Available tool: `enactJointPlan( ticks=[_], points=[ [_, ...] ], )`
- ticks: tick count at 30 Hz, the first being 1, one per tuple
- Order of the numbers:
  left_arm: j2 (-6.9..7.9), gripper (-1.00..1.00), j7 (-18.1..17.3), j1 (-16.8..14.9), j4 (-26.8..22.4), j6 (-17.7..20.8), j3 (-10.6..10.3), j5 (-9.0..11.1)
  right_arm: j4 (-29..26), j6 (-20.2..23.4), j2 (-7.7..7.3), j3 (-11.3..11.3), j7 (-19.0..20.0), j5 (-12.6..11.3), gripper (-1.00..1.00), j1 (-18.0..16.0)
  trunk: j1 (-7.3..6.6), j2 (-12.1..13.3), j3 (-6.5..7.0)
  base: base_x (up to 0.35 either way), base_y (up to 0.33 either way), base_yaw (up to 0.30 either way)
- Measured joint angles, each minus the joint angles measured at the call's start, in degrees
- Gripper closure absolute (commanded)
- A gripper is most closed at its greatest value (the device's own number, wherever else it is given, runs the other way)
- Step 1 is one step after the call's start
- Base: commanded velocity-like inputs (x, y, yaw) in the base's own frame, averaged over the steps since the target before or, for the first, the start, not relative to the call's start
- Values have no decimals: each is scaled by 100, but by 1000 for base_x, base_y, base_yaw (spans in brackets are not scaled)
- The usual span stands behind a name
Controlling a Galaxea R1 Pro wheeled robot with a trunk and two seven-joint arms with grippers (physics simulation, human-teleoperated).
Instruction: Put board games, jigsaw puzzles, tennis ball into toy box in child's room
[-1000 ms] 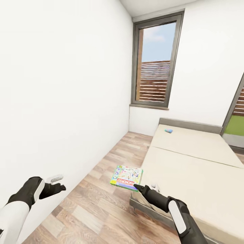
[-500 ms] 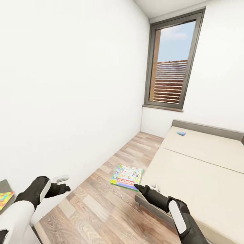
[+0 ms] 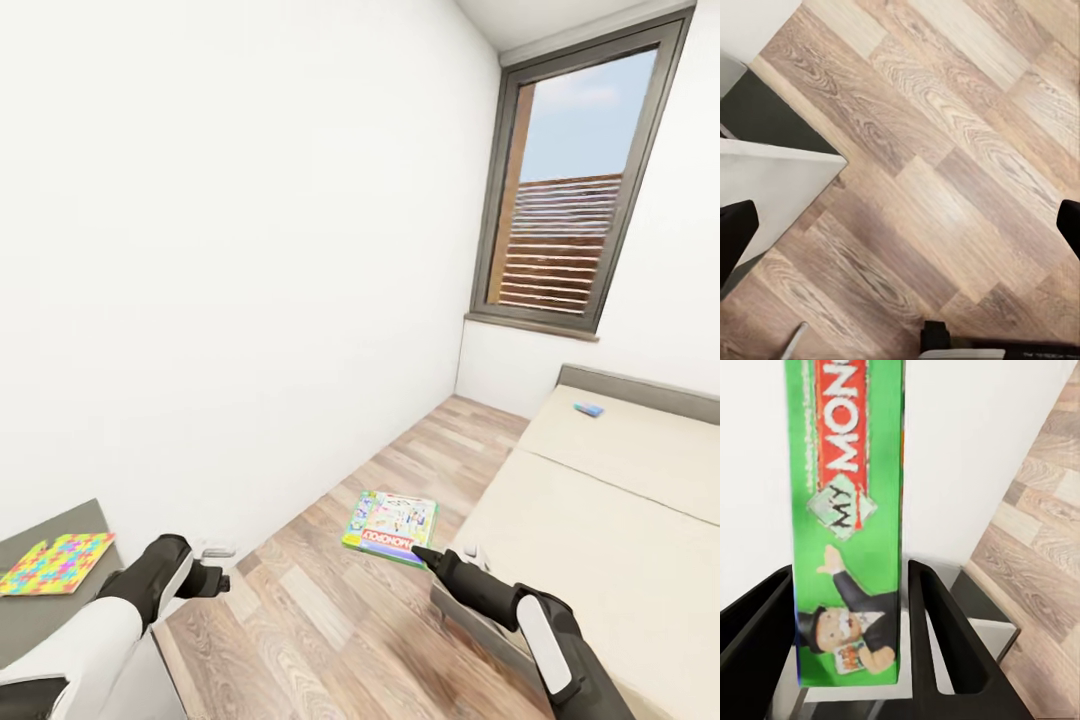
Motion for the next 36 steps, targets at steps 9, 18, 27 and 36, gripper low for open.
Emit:
enactJointPlan(
  ticks=[9,18,27,36],
  points=[
    [-221,-100,35,10,29,-8,-23,-15,8,0,-68,-44,1,-11,100,5,-89,163,95,0,0,208],
    [-249,-100,38,26,32,-119,-38,-19,7,-4,-74,-54,-9,0,100,6,-89,163,97,0,-190,13],
    [-317,-100,45,26,32,-128,-39,-24,8,-7,-72,-54,-15,18,100,6,-88,163,70,-26,-300,0],
    [-351,-100,39,27,32,-131,-39,-25,9,0,-72,-53,-16,0,100,6,-88,163,-12,-97,-172,0]
  ],
)
